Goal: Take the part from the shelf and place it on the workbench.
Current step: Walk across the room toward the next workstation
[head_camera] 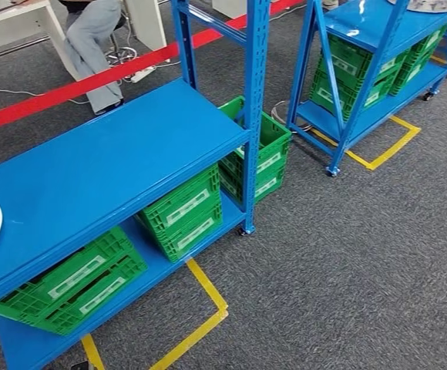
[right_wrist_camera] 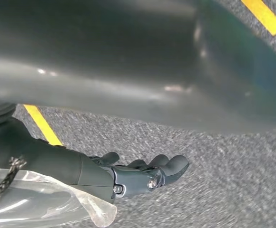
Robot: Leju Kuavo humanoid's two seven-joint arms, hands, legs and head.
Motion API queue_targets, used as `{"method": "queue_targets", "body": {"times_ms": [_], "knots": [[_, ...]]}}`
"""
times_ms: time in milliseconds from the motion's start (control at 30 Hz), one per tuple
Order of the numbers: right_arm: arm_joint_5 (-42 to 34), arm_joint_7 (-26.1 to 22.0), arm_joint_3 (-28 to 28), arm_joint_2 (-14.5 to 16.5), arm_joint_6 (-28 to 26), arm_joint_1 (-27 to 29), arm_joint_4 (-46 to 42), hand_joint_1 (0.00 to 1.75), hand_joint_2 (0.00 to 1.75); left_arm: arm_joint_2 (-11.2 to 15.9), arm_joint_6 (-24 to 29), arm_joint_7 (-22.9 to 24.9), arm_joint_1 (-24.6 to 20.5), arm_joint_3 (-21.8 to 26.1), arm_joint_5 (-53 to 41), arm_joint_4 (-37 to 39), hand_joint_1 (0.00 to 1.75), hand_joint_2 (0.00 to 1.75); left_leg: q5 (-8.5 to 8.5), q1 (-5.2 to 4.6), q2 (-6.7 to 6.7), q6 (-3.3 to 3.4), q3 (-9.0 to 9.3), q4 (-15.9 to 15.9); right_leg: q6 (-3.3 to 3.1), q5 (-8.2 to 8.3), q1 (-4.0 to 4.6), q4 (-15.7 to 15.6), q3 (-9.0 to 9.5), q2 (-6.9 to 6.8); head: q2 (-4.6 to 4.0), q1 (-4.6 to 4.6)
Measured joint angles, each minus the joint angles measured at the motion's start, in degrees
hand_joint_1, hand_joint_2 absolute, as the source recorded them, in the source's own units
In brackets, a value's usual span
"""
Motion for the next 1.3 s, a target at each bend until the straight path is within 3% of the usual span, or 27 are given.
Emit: {"method": "queue_targets", "body": {"times_ms": [67,100,133,200,267,333,400,433,467,500,567,633,733,800,867,933,967,1033,1067,1100,1167,1233,1300], "knots": [[0.04,-0.01,-0.02,0.03,0.01,-0.02,0.00,0.00,0.00,0.07,-0.06,-0.12,-0.12,0.08,0.01,0.00,0.00,0.00,2.70,-0.61,2.56,0.95,4.04,-7.60,0.27,-0.22,0.32,0.06,0.25,-1.37,-0.01,0.02],[0.05,-0.02,-0.03,0.05,0.02,-0.03,0.00,0.00,0.00,0.09,-0.08,-0.18,-0.24,0.13,-0.01,0.00,0.00,0.00,3.12,-0.91,3.48,1.42,5.04,-9.71,0.46,-0.32,0.45,0.11,0.30,-2.00,0.00,0.06],[0.05,-0.02,-0.05,0.06,0.02,-0.08,0.00,0.00,0.00,0.12,-0.09,-0.23,-0.29,0.20,-0.02,0.00,0.00,0.00,3.06,-1.17,3.83,1.83,5.30,-10.56,0.69,-0.39,0.52,0.13,0.33,-2.64,0.01,0.05],[0.07,-0.04,-0.07,0.04,0.03,-0.24,-0.02,0.00,0.00,0.13,-0.10,-0.29,-0.08,0.36,-0.03,0.00,0.00,0.00,3.40,-1.14,2.69,2.51,5.24,-11.08,1.21,-0.56,0.45,0.11,0.39,-3.36,0.01,0.00],[0.10,-0.10,-0.09,-0.01,0.03,-0.33,-0.05,0.00,0.00,0.10,-0.09,-0.31,0.07,0.46,-0.01,0.00,0.00,0.00,4.01,-0.77,1.47,3.17,5.44,-11.79,1.83,-1.99,0.21,1.83,-0.33,-0.70,0.01,0.16],[0.13,-0.13,-0.16,-0.08,0.02,-0.27,-0.07,0.00,0.00,0.03,-0.10,-0.32,-0.07,0.51,0.02,0.00,0.00,0.00,4.36,-0.52,0.21,3.55,5.37,-12.07,2.30,-5.44,-0.05,8.04,-3.16,2.82,0.01,0.44],[0.14,-0.11,-0.23,-0.11,0.02,-0.19,-0.07,0.00,0.00,-0.03,-0.11,-0.32,-0.13,0.53,0.01,0.00,0.00,0.00,4.42,-0.47,-1.19,3.61,5.17,-12.00,2.66,-8.06,-0.26,15.05,-6.57,3.68,0.01,0.48],[0.14,-0.11,-0.25,-0.12,0.03,-0.19,-0.08,0.00,0.00,-0.06,-0.12,-0.32,-0.10,0.53,0.02,0.00,0.00,0.00,4.43,-0.42,-1.97,3.56,5.15,-11.93,2.82,-7.86,-0.38,16.21,-7.24,3.76,0.01,0.46],[0.14,-0.11,-0.26,-0.13,0.03,-0.19,-0.08,0.00,0.00,-0.07,-0.18,-0.36,-0.06,0.54,0.03,0.00,0.00,0.00,4.40,-0.32,-2.76,3.44,5.16,-11.79,2.96,-6.49,-0.53,15.00,-6.78,3.83,0.01,0.45],[0.14,-0.12,-0.27,-0.13,0.03,-0.19,-0.09,0.00,0.00,-0.08,-0.27,-0.44,-0.04,0.56,0.06,0.00,0.00,0.00,4.31,-0.17,-3.58,3.23,5.17,-11.58,3.13,-4.35,-0.73,11.83,-5.35,4.16,0.01,0.45],[0.14,-0.14,-0.27,-0.13,0.04,-0.17,-0.08,0.00,0.00,-0.07,-0.45,-0.68,-0.12,0.66,0.12,0.00,0.00,0.00,3.95,0.02,-5.17,2.52,4.86,-10.76,3.50,-1.27,-1.30,4.52,-1.94,6.56,0.00,0.51],[0.15,-0.17,-0.28,-0.12,0.07,-0.16,-0.08,0.00,0.00,-0.04,-0.50,-0.88,-0.24,0.79,0.15,0.00,0.00,0.00,3.82,0.05,-6.45,1.74,4.17,-10.04,3.36,-0.94,-1.52,1.41,-0.31,8.30,0.00,0.54],[0.16,-0.21,-0.33,-0.07,0.09,-0.13,-0.09,0.00,0.00,-0.01,-0.54,-0.96,0.02,0.91,0.20,0.00,0.00,0.00,4.02,0.30,-7.49,0.86,3.52,-9.75,2.33,-1.05,-1.25,1.49,-0.12,6.94,0.01,0.55],[0.17,-0.25,-0.39,0.01,0.09,-0.18,-0.11,0.00,0.00,0.02,-0.56,-1.01,0.13,0.96,0.20,0.00,0.00,0.00,2.45,0.19,-5.03,0.37,2.31,-7.22,1.58,-0.96,-1.29,1.36,-0.01,5.51,0.01,0.19],[0.19,-0.29,-0.43,0.04,0.09,-0.13,-0.13,0.00,0.00,0.01,-0.58,-1.13,-0.08,0.98,0.16,0.00,0.00,0.00,-0.93,0.07,-1.81,0.09,-0.93,-0.46,0.93,-1.09,-1.15,1.26,0.07,3.78,0.01,-0.17],[0.19,-0.29,-0.45,0.04,0.09,-0.03,-0.13,0.00,0.00,0.01,-0.60,-1.27,-0.17,0.99,0.09,0.00,0.00,0.00,-2.95,0.11,-0.97,0.12,-4.03,5.87,0.57,-1.38,-0.89,1.27,0.17,2.00,0.01,-0.18],[0.20,-0.29,-0.46,0.04,0.09,-0.03,-0.13,0.00,0.00,0.01,-0.59,-1.33,-0.10,0.99,0.07,0.00,0.00,0.00,-2.45,0.09,-0.85,0.28,-4.38,6.57,0.50,-1.56,-0.77,1.27,0.32,1.18,0.01,-0.19],[0.23,-0.33,-0.46,0.04,0.09,-0.06,-0.13,0.00,0.00,0.01,-0.52,-1.43,0.05,1.06,0.07,0.00,0.00,0.00,1.20,-0.16,-0.08,1.02,-2.10,1.97,0.52,-2.03,-0.51,1.23,0.92,-0.34,0.01,-0.20],[0.26,-0.35,-0.46,0.05,0.09,-0.06,-0.13,0.00,0.00,0.04,-0.48,-1.48,0.06,1.14,0.07,0.00,0.00,0.00,2.95,-0.51,1.33,1.66,-0.28,-1.60,0.62,-2.31,-0.41,1.19,1.16,-1.03,0.01,-0.17],[0.28,-0.38,-0.46,0.07,0.10,-0.04,-0.13,0.00,0.00,0.09,-0.45,-1.53,-0.04,1.21,0.07,0.00,0.00,0.00,3.88,-0.96,2.87,2.31,1.39,-4.86,0.85,-2.68,-0.24,1.15,1.37,-1.71,0.01,-0.19],[0.34,-0.42,-0.48,0.09,0.15,-0.09,-0.14,0.00,0.00,0.13,-0.46,-1.66,-0.28,1.30,0.06,0.00,0.00,0.00,3.37,-1.61,4.70,3.20,3.07,-8.41,1.49,-3.12,0.01,1.14,1.87,-3.18,0.01,-0.26],[0.40,-0.45,-0.48,0.08,0.22,-0.29,-0.15,0.00,0.00,0.10,-0.45,-1.76,-0.15,1.34,0.05,0.00,0.00,0.00,2.81,-1.45,3.42,3.54,3.66,-9.65,2.32,-3.15,0.03,1.26,2.67,-4.06,0.01,-0.38],[0.45,-0.46,-0.47,0.04,0.27,-0.46,-0.15,0.00,0.00,0.08,-0.44,-1.78,0.09,1.40,0.07,0.00,0.00,0.00,3.09,-1.03,1.91,3.86,4.44,-10.16,2.95,-4.22,-0.22,3.11,2.17,-1.44,-0.01,-0.24]]}}
